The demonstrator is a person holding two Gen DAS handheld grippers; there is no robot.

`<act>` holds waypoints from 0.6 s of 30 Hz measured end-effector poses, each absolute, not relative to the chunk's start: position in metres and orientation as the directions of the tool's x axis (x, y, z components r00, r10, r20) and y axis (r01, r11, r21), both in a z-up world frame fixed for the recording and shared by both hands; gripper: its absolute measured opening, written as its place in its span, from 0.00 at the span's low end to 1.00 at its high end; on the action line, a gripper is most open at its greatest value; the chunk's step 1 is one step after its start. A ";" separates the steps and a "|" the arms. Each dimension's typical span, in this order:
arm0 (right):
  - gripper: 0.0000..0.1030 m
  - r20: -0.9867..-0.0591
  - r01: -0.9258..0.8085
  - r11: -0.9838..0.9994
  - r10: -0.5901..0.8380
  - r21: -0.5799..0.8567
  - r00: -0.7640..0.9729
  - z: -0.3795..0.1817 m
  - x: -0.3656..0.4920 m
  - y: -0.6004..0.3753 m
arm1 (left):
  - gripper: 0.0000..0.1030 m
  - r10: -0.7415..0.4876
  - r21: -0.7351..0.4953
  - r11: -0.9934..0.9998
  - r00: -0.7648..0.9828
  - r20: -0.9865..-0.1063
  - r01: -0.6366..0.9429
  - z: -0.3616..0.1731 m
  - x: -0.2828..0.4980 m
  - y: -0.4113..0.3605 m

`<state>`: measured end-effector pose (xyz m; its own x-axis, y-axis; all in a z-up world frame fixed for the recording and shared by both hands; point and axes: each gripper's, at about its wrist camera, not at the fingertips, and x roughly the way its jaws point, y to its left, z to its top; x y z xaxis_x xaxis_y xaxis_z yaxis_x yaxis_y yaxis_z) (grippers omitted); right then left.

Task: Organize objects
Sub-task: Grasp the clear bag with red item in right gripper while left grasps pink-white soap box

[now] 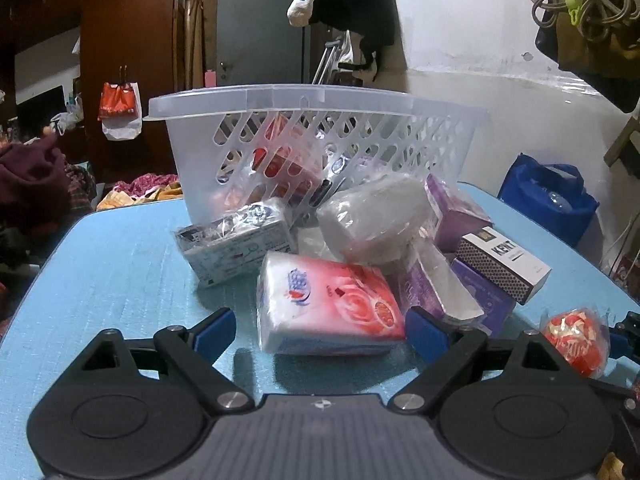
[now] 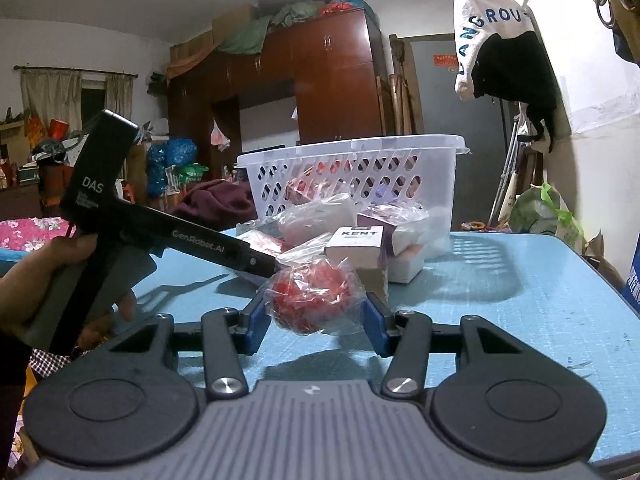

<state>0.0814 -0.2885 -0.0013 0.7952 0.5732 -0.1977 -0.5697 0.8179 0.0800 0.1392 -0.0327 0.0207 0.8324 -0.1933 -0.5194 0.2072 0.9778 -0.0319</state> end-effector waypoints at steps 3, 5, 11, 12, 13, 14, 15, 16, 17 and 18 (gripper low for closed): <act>0.52 -0.197 -0.567 0.820 0.571 0.083 0.797 0.000 0.081 -0.290 | 0.87 -0.219 -0.045 0.972 0.831 -0.511 0.229 0.021 0.138 -0.033; 0.52 -0.196 -0.566 0.820 0.570 0.083 0.798 0.000 0.081 -0.291 | 0.76 -0.215 -0.047 0.974 0.835 -0.506 0.223 0.020 0.137 -0.032; 0.52 -0.190 -0.559 0.825 0.564 0.084 0.804 0.001 0.081 -0.294 | 0.75 -0.225 -0.061 0.972 0.835 -0.502 0.225 0.021 0.138 -0.029; 0.52 -0.191 -0.558 0.825 0.563 0.085 0.804 0.001 0.081 -0.295 | 0.75 -0.218 -0.047 0.973 0.836 -0.503 0.225 0.021 0.137 -0.030; 0.52 -0.191 -0.557 0.826 0.563 0.086 0.804 0.001 0.081 -0.295 | 0.76 -0.209 -0.031 0.974 0.837 -0.506 0.225 0.021 0.137 -0.032; 0.52 -0.191 -0.557 0.826 0.562 0.087 0.805 0.001 0.081 -0.295 | 0.76 -0.203 -0.019 0.974 0.837 -0.508 0.224 0.021 0.137 -0.034; 0.52 -0.192 -0.556 0.826 0.562 0.088 0.805 0.001 0.081 -0.296 | 0.76 -0.197 -0.007 0.974 0.838 -0.509 0.225 0.022 0.137 -0.036; 0.52 -0.192 -0.557 0.825 0.564 0.091 0.803 0.001 0.081 -0.296 | 0.76 -0.191 0.002 0.975 0.836 -0.514 0.224 0.022 0.137 -0.038; 0.52 -0.191 -0.563 0.821 0.571 0.099 0.799 0.001 0.081 -0.297 | 0.76 -0.188 0.005 0.975 0.835 -0.518 0.223 0.021 0.138 -0.038; 0.52 -0.188 -0.569 0.815 0.578 0.105 0.794 0.002 0.080 -0.298 | 0.75 -0.191 0.000 0.975 0.837 -0.513 0.223 0.022 0.137 -0.037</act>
<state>0.0804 -0.2979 0.0017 0.7938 0.5783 -0.1882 -0.5692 0.8155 0.1048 0.1373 -0.0369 0.0215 0.8369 -0.1913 -0.5128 0.2228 0.9749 -0.0001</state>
